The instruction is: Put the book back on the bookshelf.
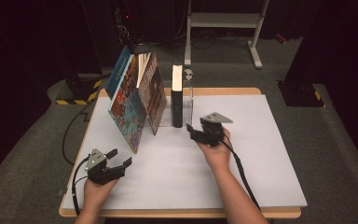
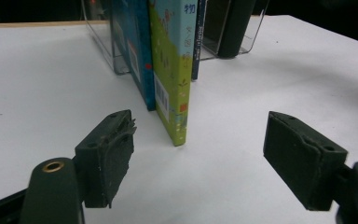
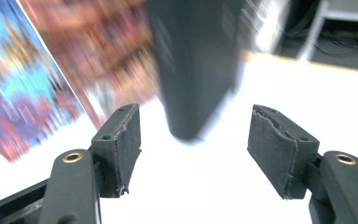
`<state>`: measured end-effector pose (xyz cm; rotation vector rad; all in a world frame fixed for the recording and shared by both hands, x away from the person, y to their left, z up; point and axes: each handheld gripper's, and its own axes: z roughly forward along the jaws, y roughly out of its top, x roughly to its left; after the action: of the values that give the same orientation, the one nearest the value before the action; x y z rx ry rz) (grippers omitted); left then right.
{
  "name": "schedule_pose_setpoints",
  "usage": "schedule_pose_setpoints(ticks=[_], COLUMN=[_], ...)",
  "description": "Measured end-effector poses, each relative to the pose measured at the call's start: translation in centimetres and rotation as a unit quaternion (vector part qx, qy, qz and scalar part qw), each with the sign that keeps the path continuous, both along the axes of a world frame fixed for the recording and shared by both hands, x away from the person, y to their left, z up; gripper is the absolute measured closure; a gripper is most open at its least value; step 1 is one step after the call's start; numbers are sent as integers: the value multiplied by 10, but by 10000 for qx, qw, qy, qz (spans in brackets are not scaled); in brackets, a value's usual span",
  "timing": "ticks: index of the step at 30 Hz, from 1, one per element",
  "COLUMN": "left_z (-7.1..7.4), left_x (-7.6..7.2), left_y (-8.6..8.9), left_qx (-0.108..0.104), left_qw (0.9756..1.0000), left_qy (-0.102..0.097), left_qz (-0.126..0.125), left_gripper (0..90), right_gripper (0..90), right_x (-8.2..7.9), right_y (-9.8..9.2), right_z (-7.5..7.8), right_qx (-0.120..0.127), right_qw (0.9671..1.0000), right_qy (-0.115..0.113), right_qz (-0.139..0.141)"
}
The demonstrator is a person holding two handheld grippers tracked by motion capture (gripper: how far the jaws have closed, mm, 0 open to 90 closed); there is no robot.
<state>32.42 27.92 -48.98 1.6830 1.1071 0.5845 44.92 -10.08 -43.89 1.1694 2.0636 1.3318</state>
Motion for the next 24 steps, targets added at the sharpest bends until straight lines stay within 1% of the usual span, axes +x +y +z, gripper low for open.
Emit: schedule_pose_setpoints(ticks=[2, 3, 4, 6, 7, 9, 11, 12, 13, 14, 15, 17, 20, 22, 24], left_z=[0, 0, 0, 0, 1, 3, 4, 4, 4, 3, 2, 1, -2, -3, -2], left_x=[0, -1, 0, -1, -1, -3, -4, -4, -4, -3, -2, -1, -1, -2, -3], left_y=[1, 1, 2, 3, 4, 6, 7, 8, 7, 7, 6, 4, 1, 0, 0], left_qx=[27, 38, 81, 107, 139, 115, 136, 162, 186, 197, 225, 275, 326, 415, 482], left_qw=[10000, 10000, 9999, 9998, 9997, 9996, 9994, 9992, 9990, 9988, 9986, 9982, 9980, 9977, 9975], left_qy=[19, 46, 72, 114, 117, 119, 143, 165, 197, 219, 233, 282, 332, 337, 335], left_qz=[34, 52, 62, 111, 145, 207, 295, 334, 364, 401, 428, 459, 436, 412, 392], left_gripper=[238, 234, 227, 213, 210, 205, 200, 195, 191, 188, 185, 184, 184, 182, 176], right_gripper=[337, 321, 308, 292, 284, 250, 236, 235, 234, 225, 207, 206, 191, 182, 179], right_x=[-16, -24, -34, -52, -58, -77, -96, -106, -111, -113, -111, -108, -103, -102, -101], right_y=[-32, -49, -73, -108, -121, -151, -174, -185, -190, -194, -195, -195, -191, -191, -192], right_z=[-14, -20, -27, -34, -35, -37, -41, -46, -49, -50, -49, -48, -53, -53, -52], right_qx=[-141, -197, -262, -362, -399, -479, -538, -538, -465, -410, -442, -473, -495, -528, -493], right_qw=[9997, 9992, 9983, 9959, 9948, 9915, 9875, 9855, 9850, 9850, 9843, 9849, 9870, 9871, 9867], right_qy=[70, 129, 198, 249, 234, 152, 4, -66, -15, 83, 122, 82, 186, 213, 197], right_qz=[-182, -328, -491, -795, -903, -1198, -1480, -1609, -1662, -1672, -1706, -1664, -1520, -1496, -1538])
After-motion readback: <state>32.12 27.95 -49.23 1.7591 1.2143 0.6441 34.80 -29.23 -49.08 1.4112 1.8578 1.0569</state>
